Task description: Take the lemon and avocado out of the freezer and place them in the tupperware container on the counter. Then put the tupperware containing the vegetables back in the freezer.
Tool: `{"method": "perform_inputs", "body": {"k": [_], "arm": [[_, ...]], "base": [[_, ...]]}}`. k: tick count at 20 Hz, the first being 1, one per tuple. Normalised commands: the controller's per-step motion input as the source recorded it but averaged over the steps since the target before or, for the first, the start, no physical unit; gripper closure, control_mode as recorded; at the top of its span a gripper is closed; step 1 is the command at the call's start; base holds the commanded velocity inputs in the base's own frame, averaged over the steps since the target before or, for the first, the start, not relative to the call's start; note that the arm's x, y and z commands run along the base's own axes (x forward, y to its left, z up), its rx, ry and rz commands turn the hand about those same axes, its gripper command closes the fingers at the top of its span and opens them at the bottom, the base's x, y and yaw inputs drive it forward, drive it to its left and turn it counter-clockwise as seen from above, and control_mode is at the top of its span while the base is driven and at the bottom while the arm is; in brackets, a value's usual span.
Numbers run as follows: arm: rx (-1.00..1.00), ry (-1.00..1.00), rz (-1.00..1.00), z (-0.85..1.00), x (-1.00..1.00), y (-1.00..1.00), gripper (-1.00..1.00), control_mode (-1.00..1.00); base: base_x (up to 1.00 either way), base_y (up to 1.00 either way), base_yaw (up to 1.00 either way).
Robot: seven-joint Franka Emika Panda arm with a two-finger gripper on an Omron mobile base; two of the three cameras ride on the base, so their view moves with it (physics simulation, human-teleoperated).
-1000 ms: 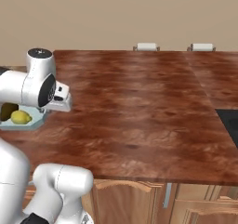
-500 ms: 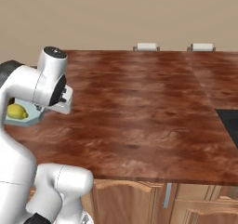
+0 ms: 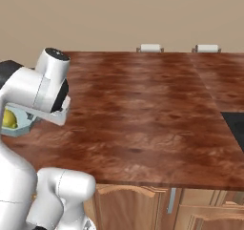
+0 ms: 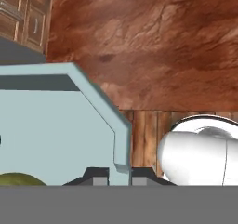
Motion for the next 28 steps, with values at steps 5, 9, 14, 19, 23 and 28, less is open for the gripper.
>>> {"method": "perform_inputs", "body": {"k": [5,9,14,19,23,28], "arm": [[0.04,0.04,0.0,0.0,-0.28,0.0,1.0,1.0],[0.0,0.0,0.0,0.0,0.0,0.0,1.0,1.0],[0.0,0.0,0.0,0.0,0.0,0.0,1.0,1.0],[0.0,0.0,0.0,0.0,0.0,0.0,1.0,1.0],[0.0,0.0,0.0,0.0,0.0,0.0,1.0,1.0],[0.0,0.0,0.0,0.0,0.0,0.0,1.0,1.0]], "base": [[-0.48,0.02,0.0],[-0.81,0.41,0.0],[-0.75,0.89,0.0],[-0.35,1.0,-0.03],[-0.06,1.0,-0.08],[0.0,1.0,-0.12]]}}
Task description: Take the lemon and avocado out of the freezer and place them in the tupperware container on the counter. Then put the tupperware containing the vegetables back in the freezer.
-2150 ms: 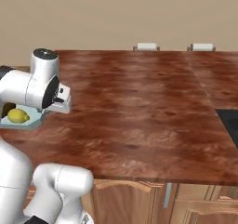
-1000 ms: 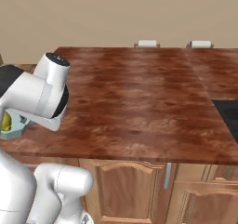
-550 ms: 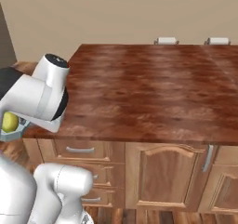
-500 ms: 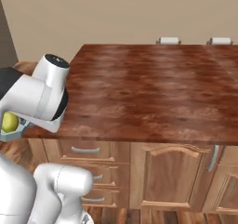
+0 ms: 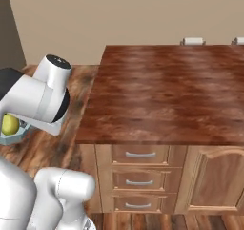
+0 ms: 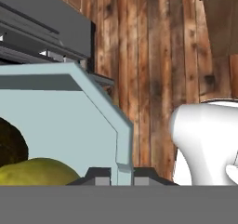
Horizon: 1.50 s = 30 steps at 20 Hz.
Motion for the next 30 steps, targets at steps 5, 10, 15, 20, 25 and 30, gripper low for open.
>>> {"method": "perform_inputs", "body": {"k": [5,10,15,20,25,30], "arm": [[0.0,0.0,0.0,0.0,0.0,0.0,1.0,1.0],[0.0,0.0,0.0,0.0,0.0,0.0,1.0,1.0],[0.0,0.0,0.0,0.0,0.0,0.0,1.0,1.0],[0.0,0.0,0.0,0.0,0.0,0.0,1.0,1.0],[0.0,0.0,0.0,0.0,0.0,0.0,1.0,1.0],[0.0,0.0,0.0,0.0,0.0,0.0,1.0,1.0]], "base": [[0.23,1.0,-0.14],[0.68,0.83,-0.13],[1.0,0.67,-0.1],[0.95,0.71,-0.07],[1.0,0.68,0.02],[0.7,0.74,0.33]]}}
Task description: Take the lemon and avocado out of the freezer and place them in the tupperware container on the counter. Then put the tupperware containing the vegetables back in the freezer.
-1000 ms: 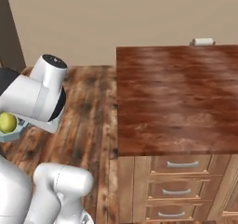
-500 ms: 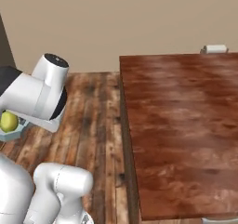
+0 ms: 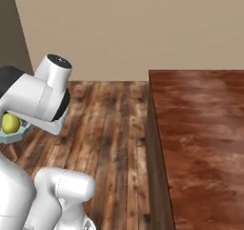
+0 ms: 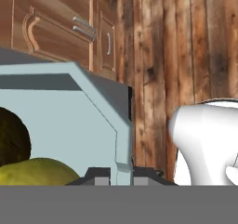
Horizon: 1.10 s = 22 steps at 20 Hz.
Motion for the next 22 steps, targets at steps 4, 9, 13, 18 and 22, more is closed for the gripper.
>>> {"method": "perform_inputs", "body": {"k": [4,9,13,18,22], "arm": [[0.0,0.0,0.0,0.0,0.0,0.0,1.0,1.0],[0.0,0.0,0.0,0.0,0.0,0.0,1.0,1.0],[0.0,0.0,0.0,0.0,0.0,0.0,1.0,1.0],[0.0,0.0,0.0,0.0,0.0,0.0,1.0,1.0],[0.0,0.0,0.0,0.0,0.0,0.0,1.0,1.0]], "base": [[0.24,0.75,0.58],[0.01,0.57,0.64],[0.0,0.33,0.65],[0.0,0.03,0.67],[0.0,0.0,0.7]]}}
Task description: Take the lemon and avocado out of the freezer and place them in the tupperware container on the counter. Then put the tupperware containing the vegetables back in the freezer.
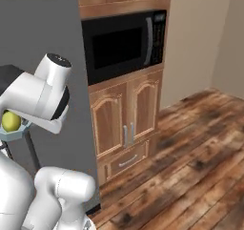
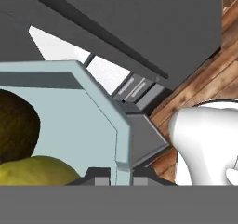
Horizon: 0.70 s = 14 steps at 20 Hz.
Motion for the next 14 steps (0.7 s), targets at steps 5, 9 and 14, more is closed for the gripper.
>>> {"method": "perform_inputs", "body": {"k": [5,9,14], "arm": [[0.0,0.0,0.0,0.0,0.0,0.0,1.0,1.0],[0.0,0.0,0.0,0.0,0.0,0.0,1.0,1.0],[0.0,0.0,0.0,0.0,0.0,0.0,1.0,1.0]], "base": [[0.05,0.0,0.69],[0.23,0.0,0.68],[0.23,-0.08,0.58]]}}
